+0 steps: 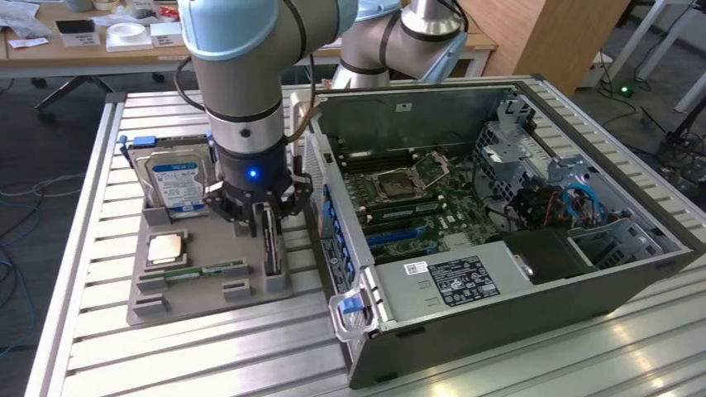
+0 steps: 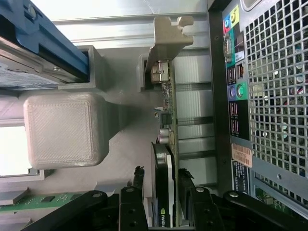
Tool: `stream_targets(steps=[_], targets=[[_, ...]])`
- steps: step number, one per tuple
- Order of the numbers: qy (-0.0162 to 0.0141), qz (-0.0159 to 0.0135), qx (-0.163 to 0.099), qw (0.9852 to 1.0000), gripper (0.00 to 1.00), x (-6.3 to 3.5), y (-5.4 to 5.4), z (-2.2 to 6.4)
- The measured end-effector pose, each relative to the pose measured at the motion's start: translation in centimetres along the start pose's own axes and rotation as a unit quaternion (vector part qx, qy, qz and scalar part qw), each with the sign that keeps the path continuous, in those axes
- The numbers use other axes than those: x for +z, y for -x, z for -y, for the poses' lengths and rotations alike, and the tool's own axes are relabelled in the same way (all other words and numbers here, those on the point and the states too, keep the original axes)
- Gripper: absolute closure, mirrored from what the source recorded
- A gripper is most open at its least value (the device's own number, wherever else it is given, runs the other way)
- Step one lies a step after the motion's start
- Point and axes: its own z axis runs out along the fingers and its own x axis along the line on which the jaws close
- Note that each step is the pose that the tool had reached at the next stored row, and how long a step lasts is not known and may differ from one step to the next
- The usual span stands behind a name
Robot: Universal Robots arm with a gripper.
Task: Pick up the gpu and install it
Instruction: 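Pick up the gpu and move the gpu toward the slot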
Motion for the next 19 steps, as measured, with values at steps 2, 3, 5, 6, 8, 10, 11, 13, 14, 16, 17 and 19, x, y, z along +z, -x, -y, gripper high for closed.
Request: stream_targets(steps=[2,3,5,6,8,10,11,13,14,16,17,19], targets=[[-0.0001,-0.0001,0.0,1.0,0.58,0.0,0.0,0.0],[0.0,0.0,0.0,1.0,0.58,0.01,0.01,-0.01],[0.0001,0.0001,0.0,1.0,0.58,0.03,0.13,-0.02],[0.0001,0.0,0.0,1.0,0.58,0.03,0.13,-0.02],[0.0,0.0,0.0,1.0,0.58,0.03,0.13,-0.01],[0.0,0.0,0.0,1.0,0.58,0.05,0.15,0.04],[0.0,0.0,0.0,1.0,0.58,0.06,0.15,0.07],[0.0,0.0,0.0,1.0,0.58,0.13,0.14,0.09],[0.0,0.0,0.0,1.0,0.58,0.17,0.14,0.1],[-0.0001,-0.0001,0.0,1.0,0.58,0.18,0.14,0.1],[-0.0001,0.0,0.0,1.0,0.58,0.21,0.14,0.1],[0.0,0.0,0.0,1.0,0.58,0.28,0.15,0.08]])
